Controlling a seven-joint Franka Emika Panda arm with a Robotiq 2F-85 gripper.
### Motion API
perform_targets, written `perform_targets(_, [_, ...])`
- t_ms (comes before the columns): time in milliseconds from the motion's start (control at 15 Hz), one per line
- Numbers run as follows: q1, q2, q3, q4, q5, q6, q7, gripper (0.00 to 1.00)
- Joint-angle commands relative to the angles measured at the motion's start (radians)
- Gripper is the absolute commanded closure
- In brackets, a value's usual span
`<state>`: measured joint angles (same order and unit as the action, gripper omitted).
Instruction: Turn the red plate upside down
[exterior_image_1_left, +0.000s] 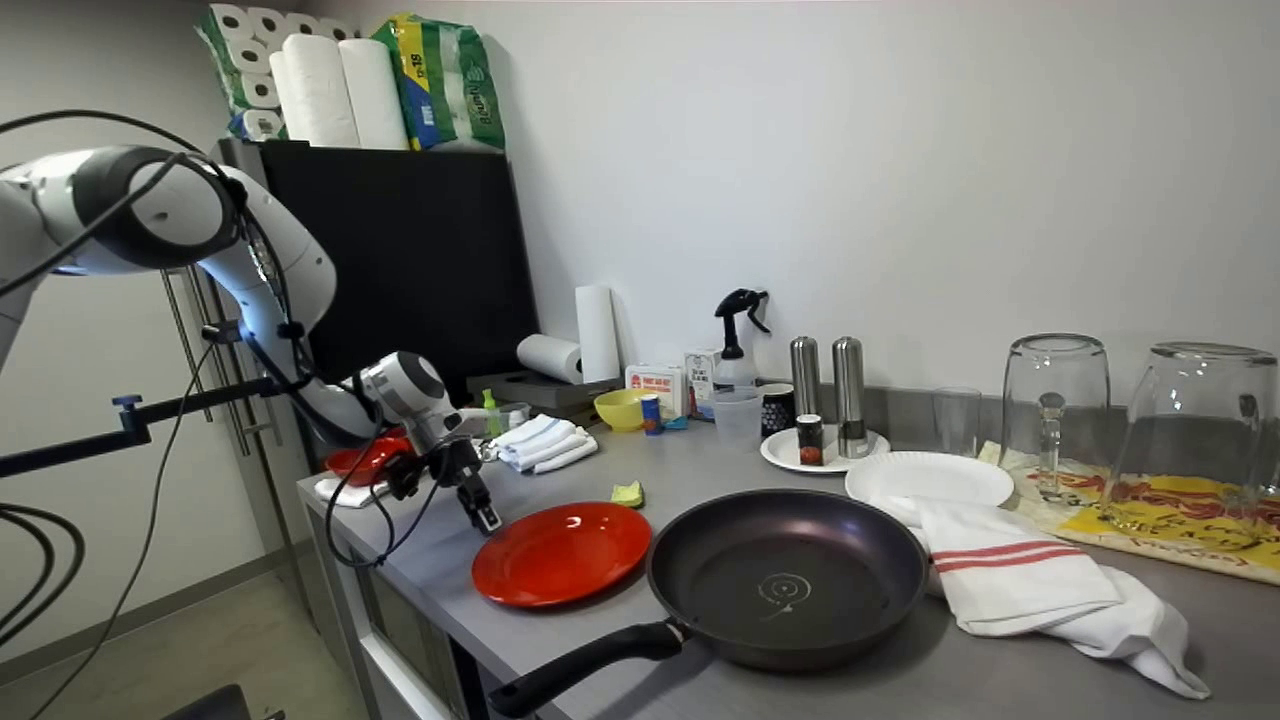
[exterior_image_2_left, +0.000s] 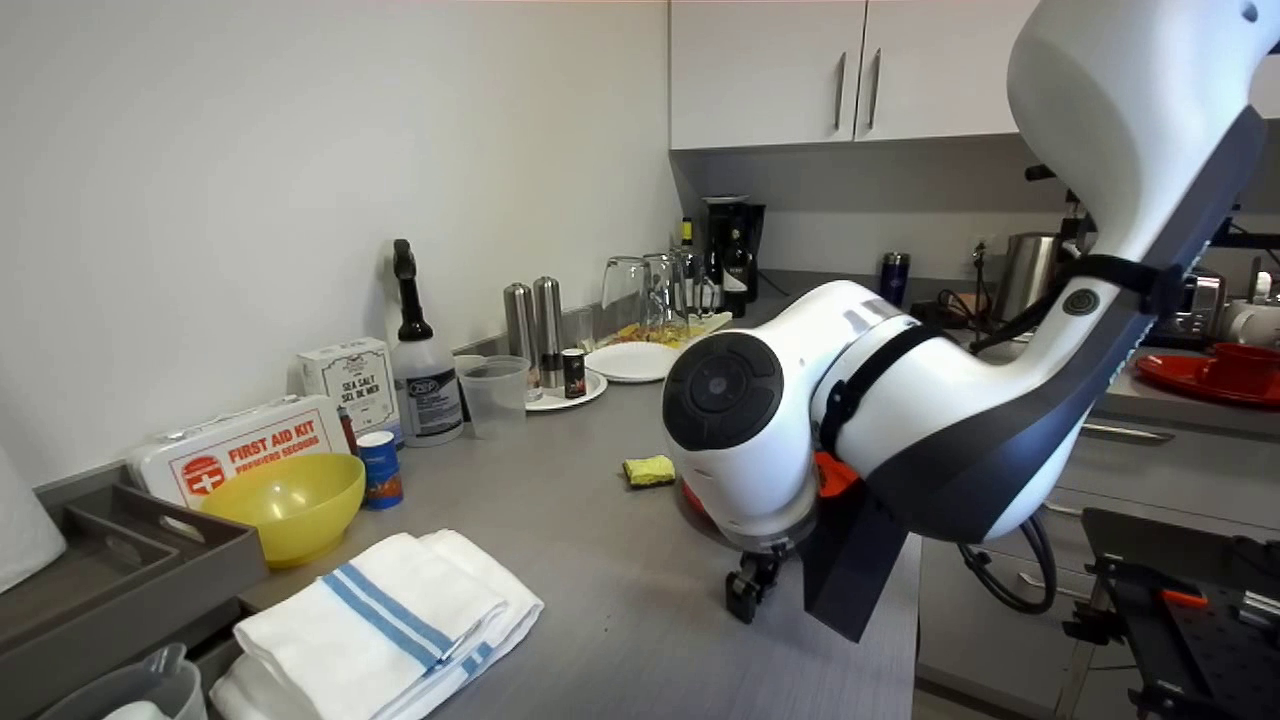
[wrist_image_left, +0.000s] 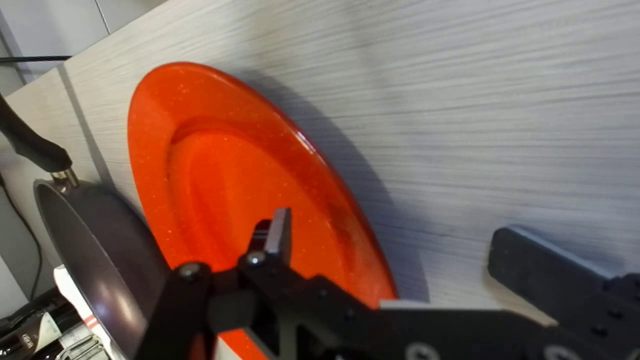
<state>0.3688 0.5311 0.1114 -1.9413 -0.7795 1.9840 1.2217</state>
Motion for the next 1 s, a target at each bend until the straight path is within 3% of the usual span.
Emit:
perform_targets(0, [-0.02, 0.014, -0.016, 0.021, -0.007, 0.011, -0.025, 0.0])
perform_targets(933, [-0.054, 0.032, -0.055, 0.058, -0.009, -0.002, -0.028, 0.0])
